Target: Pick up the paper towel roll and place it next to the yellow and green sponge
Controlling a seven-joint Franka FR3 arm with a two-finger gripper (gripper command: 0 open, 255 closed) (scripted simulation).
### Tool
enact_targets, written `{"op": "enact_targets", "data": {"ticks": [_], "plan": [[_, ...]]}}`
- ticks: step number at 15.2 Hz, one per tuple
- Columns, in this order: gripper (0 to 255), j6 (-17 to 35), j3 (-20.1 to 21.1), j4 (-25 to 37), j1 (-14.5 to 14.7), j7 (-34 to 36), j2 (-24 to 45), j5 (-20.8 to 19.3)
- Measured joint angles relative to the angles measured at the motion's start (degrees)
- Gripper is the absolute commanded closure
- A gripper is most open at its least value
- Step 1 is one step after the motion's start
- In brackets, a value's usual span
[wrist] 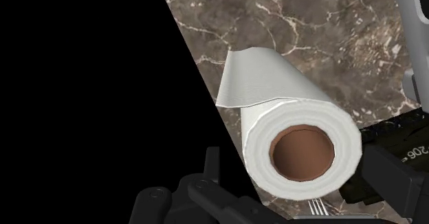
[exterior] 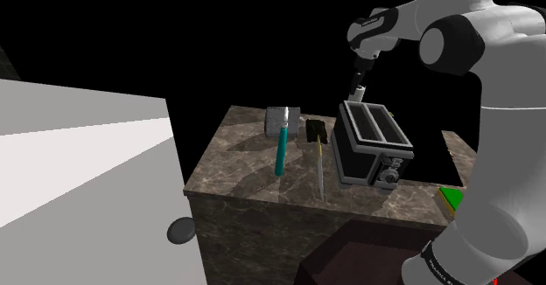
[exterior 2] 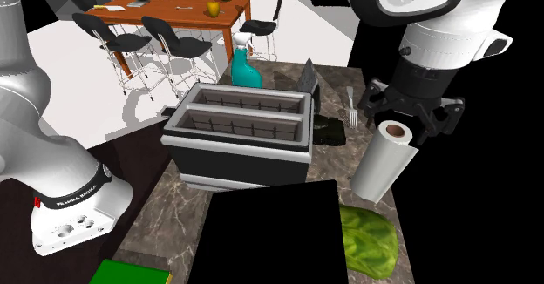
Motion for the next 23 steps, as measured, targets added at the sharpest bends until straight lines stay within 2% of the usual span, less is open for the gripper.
{"op": "enact_targets", "data": {"ticks": [7, 8, 18, 23], "plan": [[0, 1.0, 0.1, -0.6, -0.1, -0.2, 0.4, 0.2], [255, 1.0, 0.1, -0.6, -0.1, -0.2, 0.4, 0.2], [255, 1.0, 0.1, -0.6, 0.0, -0.2, 0.4, 0.3], [255, -1.6, -0.2, 1.3, -0.1, 0.1, -0.4, -0.2]]}}
